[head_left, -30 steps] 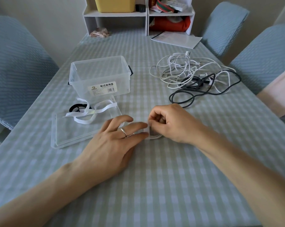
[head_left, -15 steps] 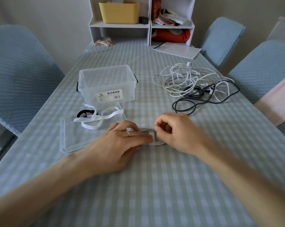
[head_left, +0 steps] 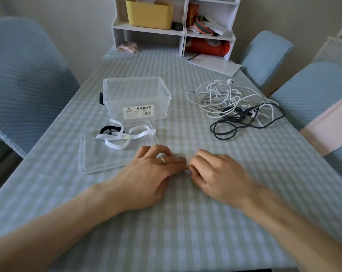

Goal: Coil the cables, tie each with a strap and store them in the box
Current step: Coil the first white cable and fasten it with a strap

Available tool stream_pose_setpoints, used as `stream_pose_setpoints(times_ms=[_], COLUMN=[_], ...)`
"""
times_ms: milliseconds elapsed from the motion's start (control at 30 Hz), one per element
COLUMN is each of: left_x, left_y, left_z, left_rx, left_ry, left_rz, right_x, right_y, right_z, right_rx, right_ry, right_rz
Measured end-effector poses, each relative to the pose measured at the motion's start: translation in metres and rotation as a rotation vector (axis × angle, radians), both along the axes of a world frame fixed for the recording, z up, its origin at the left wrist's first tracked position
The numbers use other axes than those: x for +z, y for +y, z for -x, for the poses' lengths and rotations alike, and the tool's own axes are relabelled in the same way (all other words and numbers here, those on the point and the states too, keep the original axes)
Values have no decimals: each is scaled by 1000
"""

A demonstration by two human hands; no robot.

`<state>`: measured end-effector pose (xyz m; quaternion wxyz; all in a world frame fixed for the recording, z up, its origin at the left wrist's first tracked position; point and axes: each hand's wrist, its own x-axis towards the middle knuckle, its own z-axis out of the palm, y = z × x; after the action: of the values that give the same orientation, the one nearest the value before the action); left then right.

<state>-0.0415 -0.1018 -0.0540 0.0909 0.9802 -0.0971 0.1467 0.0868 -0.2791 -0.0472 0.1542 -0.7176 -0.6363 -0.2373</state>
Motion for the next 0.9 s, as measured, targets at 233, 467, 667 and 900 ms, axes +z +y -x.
stream_pose_setpoints(times_ms=[233,467,667,900], left_x=[3,2,-1,-2], left_y=[1,-4,-7,-6], left_z=[-2,-1,2,5], left_rx=[41,47,52,33], left_ry=[143,162,140,81], left_rz=[207,221,188,134], right_x=[-2,1,3,3], right_y=[2,0,-1,0], right_z=[2,3,4,8], right_rx=[-55,-10,14,28], right_ry=[-19,-102,-139,-69], right_rz=[47,117,129,178])
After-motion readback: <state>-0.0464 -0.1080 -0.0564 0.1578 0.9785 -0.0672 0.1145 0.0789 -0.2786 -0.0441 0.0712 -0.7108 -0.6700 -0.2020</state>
